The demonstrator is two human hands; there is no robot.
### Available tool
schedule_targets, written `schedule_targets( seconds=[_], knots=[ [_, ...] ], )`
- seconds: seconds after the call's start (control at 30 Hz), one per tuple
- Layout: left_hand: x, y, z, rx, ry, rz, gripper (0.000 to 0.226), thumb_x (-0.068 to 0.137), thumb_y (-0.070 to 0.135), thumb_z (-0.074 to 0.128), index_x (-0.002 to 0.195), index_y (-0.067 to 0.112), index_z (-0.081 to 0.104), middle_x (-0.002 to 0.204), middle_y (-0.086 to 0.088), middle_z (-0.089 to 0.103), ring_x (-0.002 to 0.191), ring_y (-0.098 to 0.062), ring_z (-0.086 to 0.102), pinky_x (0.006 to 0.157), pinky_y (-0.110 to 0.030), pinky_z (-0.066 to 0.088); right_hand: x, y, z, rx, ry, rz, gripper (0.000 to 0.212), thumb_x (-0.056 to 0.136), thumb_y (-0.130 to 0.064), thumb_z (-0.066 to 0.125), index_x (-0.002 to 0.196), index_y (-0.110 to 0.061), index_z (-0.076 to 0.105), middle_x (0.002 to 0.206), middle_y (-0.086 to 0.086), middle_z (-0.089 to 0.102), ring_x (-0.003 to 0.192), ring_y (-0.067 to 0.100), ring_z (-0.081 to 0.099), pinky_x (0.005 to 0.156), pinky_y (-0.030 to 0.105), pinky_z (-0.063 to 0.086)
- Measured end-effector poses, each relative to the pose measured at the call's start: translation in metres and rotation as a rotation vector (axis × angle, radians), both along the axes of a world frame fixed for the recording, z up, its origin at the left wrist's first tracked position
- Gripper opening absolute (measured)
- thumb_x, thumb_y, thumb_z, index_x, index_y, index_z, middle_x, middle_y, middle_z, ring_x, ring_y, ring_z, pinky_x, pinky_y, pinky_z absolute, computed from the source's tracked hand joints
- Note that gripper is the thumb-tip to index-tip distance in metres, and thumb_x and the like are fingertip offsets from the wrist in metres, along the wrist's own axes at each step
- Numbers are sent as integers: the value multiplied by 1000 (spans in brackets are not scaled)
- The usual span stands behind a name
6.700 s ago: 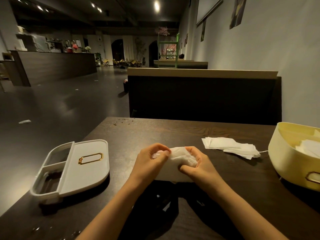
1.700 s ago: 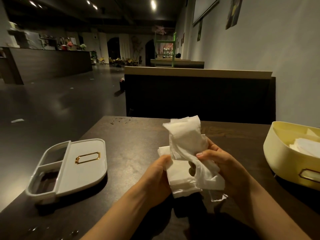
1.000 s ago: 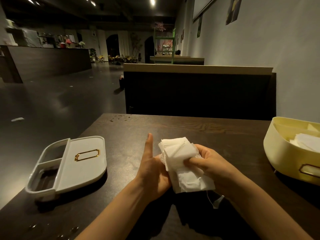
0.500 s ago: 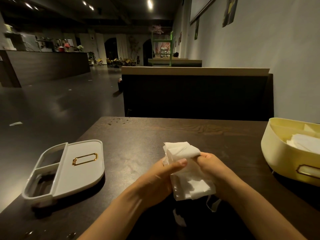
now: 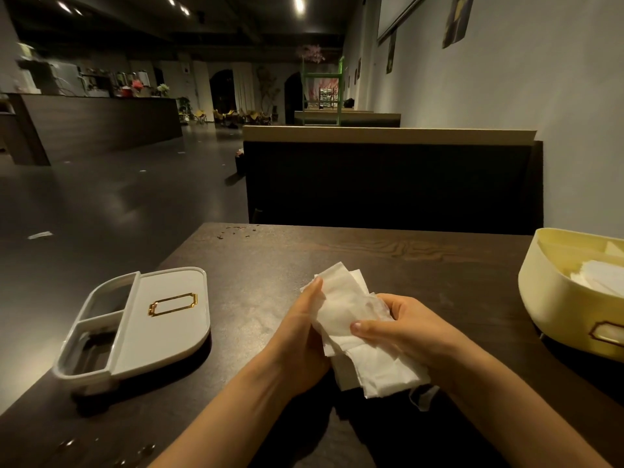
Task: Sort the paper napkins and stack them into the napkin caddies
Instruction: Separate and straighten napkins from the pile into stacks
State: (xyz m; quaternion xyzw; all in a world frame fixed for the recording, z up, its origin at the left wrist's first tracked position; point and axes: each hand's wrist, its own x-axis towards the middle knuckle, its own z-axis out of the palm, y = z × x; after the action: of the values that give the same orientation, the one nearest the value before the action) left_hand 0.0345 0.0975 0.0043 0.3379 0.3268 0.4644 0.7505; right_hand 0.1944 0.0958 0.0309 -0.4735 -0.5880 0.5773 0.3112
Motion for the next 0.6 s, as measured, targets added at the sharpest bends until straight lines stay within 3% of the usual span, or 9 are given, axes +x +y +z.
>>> schedule_targets(
  seconds=[0.13, 0.33, 0.47, 0.53, 0.6],
  knots=[
    [-1, 1, 0, 1, -5, 27, 48, 95, 43, 40, 116, 3, 58, 100, -19, 71, 85, -29, 69, 76, -39, 55, 2, 1, 1, -9, -10, -4, 27, 78, -10, 72, 103, -1, 64, 82, 9, 71, 69, 20, 68, 61, 29, 54],
    [-4, 3, 3, -118, -63, 101, 43, 98, 29, 40, 125, -2, 50, 109, -27, 66, 95, -36, 66, 68, -41, 59, 6, 0, 6, -19, -9, 28, 29, 76, -6, 73, 104, -5, 65, 91, 14, 71, 70, 21, 68, 59, 28, 56],
    [-7, 5, 6, -84, -128, 97, 50, 90, 36, 46, 119, -3, 56, 99, -24, 68, 83, -32, 68, 69, -41, 59, 6, 2, 5, -49, 45, 30, 30, 79, -5, 69, 109, -4, 63, 95, 16, 71, 70, 21, 68, 57, 27, 55],
    [-9, 6, 6, -83, -152, 91, 57, 92, 45, 39, 120, 0, 57, 102, -25, 67, 83, -32, 68, 70, -40, 59, 6, 3, 5, -87, 97, 25, 25, 85, -8, 64, 108, -1, 62, 89, 13, 71, 66, 20, 68, 55, 27, 55],
    [-10, 6, 6, -67, -157, 62, 61, 91, 47, 36, 117, -3, 58, 92, -24, 68, 76, -31, 68, 68, -36, 58, 7, 4, 5, -122, 142, -3, 22, 90, -10, 57, 107, 3, 62, 81, 11, 70, 59, 18, 66, 50, 27, 54]
  ],
)
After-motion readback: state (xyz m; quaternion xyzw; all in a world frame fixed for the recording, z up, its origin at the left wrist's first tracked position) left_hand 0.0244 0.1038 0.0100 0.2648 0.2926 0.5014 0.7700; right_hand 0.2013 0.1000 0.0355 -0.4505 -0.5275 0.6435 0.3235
